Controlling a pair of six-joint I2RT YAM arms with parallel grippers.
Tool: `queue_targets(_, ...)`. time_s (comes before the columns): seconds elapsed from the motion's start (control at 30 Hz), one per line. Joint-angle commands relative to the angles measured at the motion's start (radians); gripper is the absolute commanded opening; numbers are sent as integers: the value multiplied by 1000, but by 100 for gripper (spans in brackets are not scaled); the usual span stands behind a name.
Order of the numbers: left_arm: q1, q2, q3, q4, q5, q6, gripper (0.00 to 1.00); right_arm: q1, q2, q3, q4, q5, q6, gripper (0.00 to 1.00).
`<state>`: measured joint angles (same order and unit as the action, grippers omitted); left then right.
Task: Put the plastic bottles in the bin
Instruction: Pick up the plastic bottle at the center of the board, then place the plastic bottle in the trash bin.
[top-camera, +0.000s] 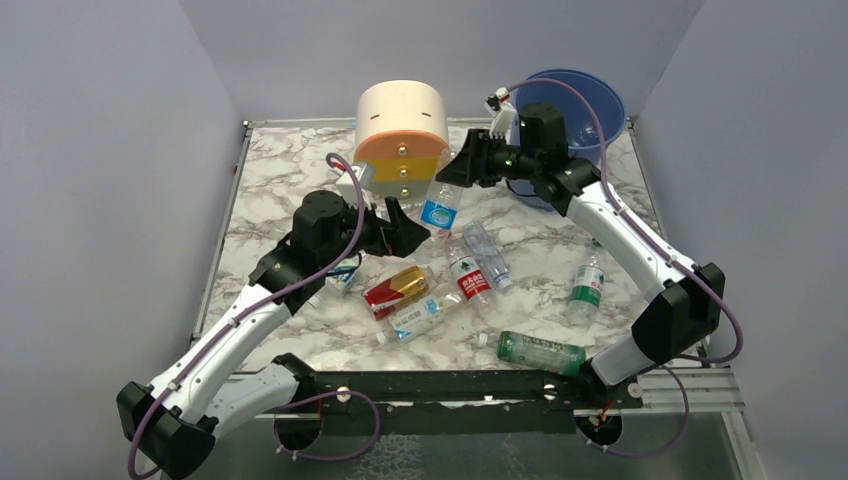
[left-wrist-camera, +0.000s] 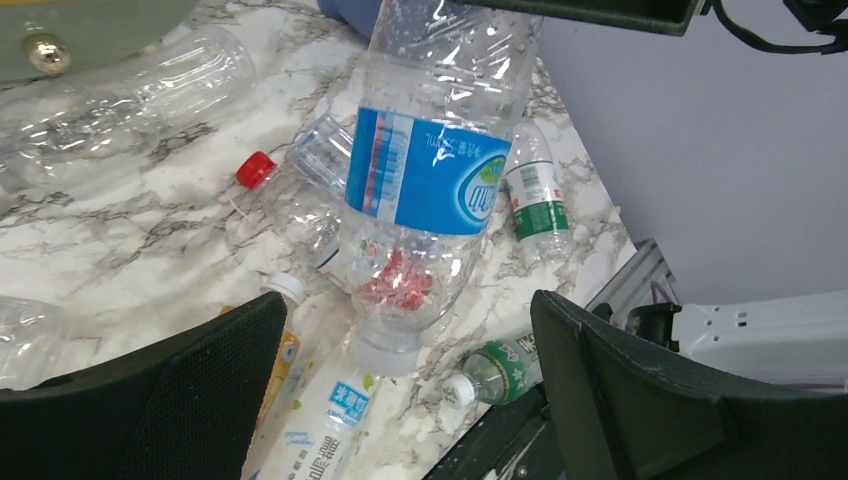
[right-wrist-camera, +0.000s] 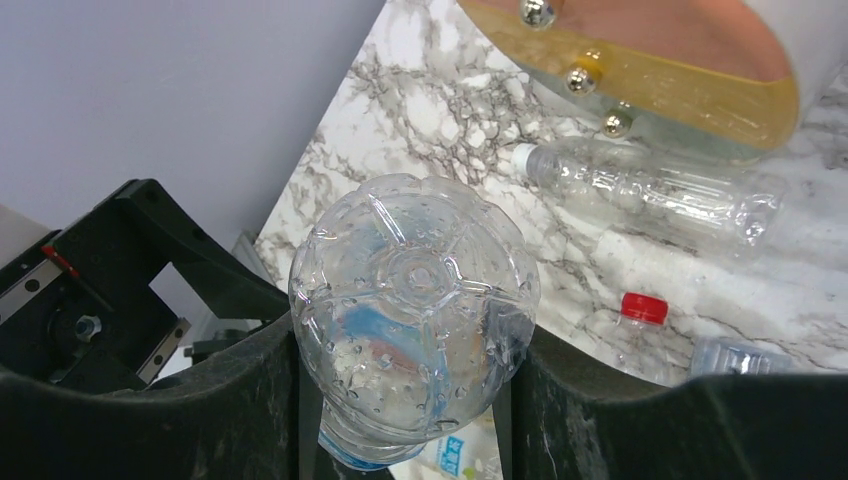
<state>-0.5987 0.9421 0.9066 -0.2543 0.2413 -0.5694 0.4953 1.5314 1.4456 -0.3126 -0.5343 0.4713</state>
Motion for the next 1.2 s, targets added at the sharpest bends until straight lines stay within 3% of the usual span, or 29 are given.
queue_targets(0.0, 31, -15, 26, -33, -18, 33, 99, -15, 53, 72, -56, 50, -40, 54)
queue_targets(0.43, 93, 12, 13, 2, 44, 32, 99, -128, 123, 254, -58, 59, -54, 54)
queue_targets(0.9, 112, 85, -25, 63, 97, 29, 99, -381, 153, 384, 74, 31, 56, 54)
queue_targets(1.17, 115, 108, -34, 80, 104, 28, 99, -496, 157, 438, 125, 114, 80, 54)
